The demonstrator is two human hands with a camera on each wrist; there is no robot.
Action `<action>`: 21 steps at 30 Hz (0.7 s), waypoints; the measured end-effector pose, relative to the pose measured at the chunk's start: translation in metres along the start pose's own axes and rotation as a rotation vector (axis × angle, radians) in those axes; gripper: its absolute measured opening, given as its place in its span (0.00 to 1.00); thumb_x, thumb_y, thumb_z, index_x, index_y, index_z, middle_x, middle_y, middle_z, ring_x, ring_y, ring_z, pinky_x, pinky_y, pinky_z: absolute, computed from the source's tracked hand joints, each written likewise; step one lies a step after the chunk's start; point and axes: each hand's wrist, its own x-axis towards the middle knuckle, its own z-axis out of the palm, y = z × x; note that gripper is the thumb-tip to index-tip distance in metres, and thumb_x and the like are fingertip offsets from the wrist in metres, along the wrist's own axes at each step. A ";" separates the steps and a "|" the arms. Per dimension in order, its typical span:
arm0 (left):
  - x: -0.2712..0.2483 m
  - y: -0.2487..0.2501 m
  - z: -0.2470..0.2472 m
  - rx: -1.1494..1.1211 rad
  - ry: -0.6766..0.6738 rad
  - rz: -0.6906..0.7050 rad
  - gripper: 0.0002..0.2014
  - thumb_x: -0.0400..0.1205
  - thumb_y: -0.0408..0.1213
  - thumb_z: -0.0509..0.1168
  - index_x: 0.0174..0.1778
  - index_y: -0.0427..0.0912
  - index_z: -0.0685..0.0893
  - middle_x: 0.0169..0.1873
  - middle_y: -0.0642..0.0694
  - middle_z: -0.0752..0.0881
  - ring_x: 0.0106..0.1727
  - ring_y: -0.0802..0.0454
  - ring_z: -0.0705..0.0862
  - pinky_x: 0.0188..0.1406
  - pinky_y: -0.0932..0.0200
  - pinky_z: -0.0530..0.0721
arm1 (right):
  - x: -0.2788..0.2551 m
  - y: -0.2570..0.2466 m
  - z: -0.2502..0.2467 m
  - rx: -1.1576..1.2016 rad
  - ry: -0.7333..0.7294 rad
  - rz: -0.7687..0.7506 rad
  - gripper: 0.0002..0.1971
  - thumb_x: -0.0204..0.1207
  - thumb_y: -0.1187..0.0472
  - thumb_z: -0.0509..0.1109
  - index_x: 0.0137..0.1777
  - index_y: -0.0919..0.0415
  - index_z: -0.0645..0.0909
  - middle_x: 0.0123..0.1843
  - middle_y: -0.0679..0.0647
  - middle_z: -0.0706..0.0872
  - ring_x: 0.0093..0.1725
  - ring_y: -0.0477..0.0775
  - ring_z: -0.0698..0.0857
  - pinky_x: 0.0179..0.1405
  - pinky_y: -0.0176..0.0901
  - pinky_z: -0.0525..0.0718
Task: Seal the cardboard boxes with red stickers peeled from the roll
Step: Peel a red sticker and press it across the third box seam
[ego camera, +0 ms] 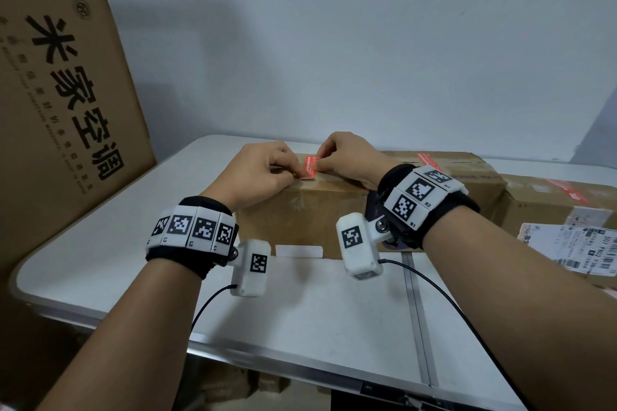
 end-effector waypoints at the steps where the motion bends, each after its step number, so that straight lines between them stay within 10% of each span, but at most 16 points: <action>1: 0.000 0.000 0.000 -0.004 -0.001 -0.007 0.15 0.73 0.29 0.68 0.39 0.56 0.92 0.42 0.55 0.88 0.48 0.55 0.85 0.56 0.55 0.82 | 0.000 -0.001 0.000 -0.011 0.001 0.007 0.06 0.70 0.60 0.76 0.44 0.57 0.83 0.52 0.55 0.86 0.55 0.53 0.83 0.56 0.47 0.82; 9: 0.001 0.000 0.001 -0.038 -0.003 -0.041 0.17 0.74 0.27 0.67 0.35 0.58 0.90 0.42 0.55 0.88 0.49 0.55 0.85 0.58 0.56 0.82 | 0.004 -0.013 0.000 -0.224 0.020 0.038 0.19 0.77 0.62 0.69 0.63 0.76 0.82 0.64 0.70 0.85 0.62 0.67 0.84 0.58 0.53 0.82; 21: 0.003 -0.003 0.000 -0.008 0.020 -0.049 0.14 0.74 0.26 0.65 0.42 0.49 0.92 0.45 0.55 0.89 0.50 0.56 0.86 0.56 0.66 0.80 | 0.006 -0.008 0.002 -0.189 0.076 -0.022 0.13 0.77 0.70 0.63 0.56 0.65 0.86 0.61 0.59 0.86 0.63 0.57 0.82 0.57 0.39 0.78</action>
